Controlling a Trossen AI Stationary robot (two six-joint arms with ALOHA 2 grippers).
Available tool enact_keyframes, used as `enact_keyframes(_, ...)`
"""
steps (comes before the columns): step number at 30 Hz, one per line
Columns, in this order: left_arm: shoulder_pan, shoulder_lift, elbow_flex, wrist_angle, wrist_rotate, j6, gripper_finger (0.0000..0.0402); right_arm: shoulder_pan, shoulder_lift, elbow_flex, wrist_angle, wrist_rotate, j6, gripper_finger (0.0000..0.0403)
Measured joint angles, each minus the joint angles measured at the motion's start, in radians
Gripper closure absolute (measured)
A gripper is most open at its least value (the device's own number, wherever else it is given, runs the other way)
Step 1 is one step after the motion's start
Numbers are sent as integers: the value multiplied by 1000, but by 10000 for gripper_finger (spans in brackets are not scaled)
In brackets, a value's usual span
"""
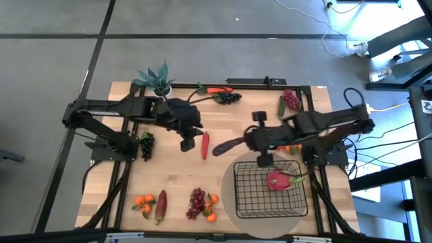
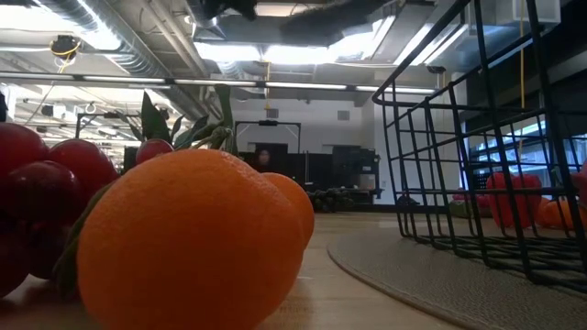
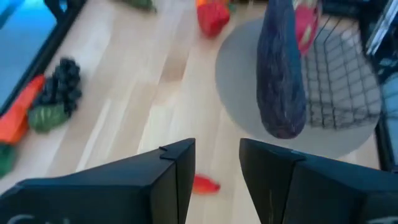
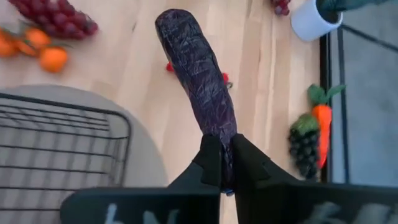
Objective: Build produce basket
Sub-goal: Put the eggplant into the wire basket
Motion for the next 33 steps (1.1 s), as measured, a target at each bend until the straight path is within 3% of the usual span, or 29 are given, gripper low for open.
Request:
enact_keyframes(6, -17, -17, -2, -11, 1, -1, 289, 99, -101, 0, -58, -29, 227, 403)
enact_keyframes(13, -43, -16, -3, -13, 1, -22, 289, 238, -158, 0, -145, 33, 442, 403)
enact_keyframes(24, -85, -16, -3, -16, 0, -21, 289, 373, -199, 0, -121, 201, 920, 403)
enact_keyframes(33, -115, -35, -3, -49, 0, -18, 289, 479, -143, -1, -70, 412, 1275, 403)
